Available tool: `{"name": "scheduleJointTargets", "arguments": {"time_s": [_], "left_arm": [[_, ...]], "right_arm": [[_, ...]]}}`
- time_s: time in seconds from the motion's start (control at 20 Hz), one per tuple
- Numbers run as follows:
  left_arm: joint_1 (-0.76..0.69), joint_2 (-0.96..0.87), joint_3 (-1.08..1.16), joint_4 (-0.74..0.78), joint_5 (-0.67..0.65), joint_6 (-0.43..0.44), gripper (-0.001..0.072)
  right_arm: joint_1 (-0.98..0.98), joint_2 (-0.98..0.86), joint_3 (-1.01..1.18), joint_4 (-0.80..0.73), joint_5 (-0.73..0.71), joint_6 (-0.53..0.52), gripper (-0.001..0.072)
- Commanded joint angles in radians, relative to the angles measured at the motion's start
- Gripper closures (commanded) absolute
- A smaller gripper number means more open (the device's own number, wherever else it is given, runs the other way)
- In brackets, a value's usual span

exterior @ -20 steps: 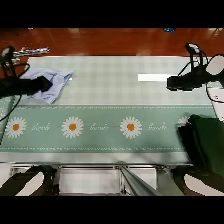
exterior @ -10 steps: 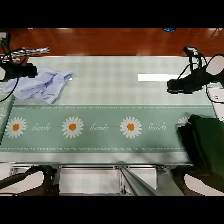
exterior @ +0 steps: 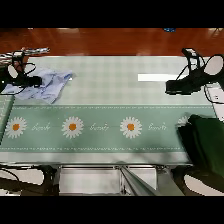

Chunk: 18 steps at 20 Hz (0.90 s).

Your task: Fold the shirts.

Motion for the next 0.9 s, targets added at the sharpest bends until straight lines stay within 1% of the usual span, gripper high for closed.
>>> {"name": "scheduleJointTargets", "arguments": {"time_s": [0.0,0.1,0.15,0.2,0.3,0.35,0.45,0.65,0.75,0.85], "left_arm": [[0.007,-0.059,0.027,0.004,-0.076,-0.001,0.0202],[0.010,-0.084,0.048,0.003,-0.182,-0.004,0.0213],[0.012,-0.100,0.074,0.003,-0.271,-0.012,0.0427],[0.013,-0.111,0.103,0.003,-0.354,-0.012,0.0681],[0.012,-0.100,0.154,-0.012,-0.435,-0.012,0.0685],[0.013,-0.077,0.177,-0.060,-0.440,-0.013,0.0685],[0.011,-0.014,0.237,-0.192,-0.417,-0.024,0.0685],[0.010,0.125,0.388,-0.506,-0.346,-0.031,0.0686],[0.008,0.182,0.467,-0.599,-0.337,-0.030,0.0685],[-0.004,0.233,0.541,-0.645,-0.338,-0.030,0.0686]], "right_arm": [[0.032,0.000,0.000,0.000,0.001,0.019,0.0302],[0.050,0.000,0.000,0.003,0.001,0.021,0.0302],[0.054,0.000,0.000,0.006,0.001,0.023,0.0302],[0.056,0.001,0.000,0.011,0.002,0.026,0.0303],[0.056,0.012,0.000,0.027,0.001,0.027,0.0302],[0.056,0.026,0.000,0.029,0.001,0.027,0.0302],[0.056,0.066,0.000,0.029,0.001,0.027,0.0303],[0.056,0.175,0.000,0.025,0.000,0.026,0.0302],[0.056,0.231,0.000,0.027,0.000,0.027,0.0302],[0.056,0.284,0.000,0.031,0.000,0.027,0.0302]]}}
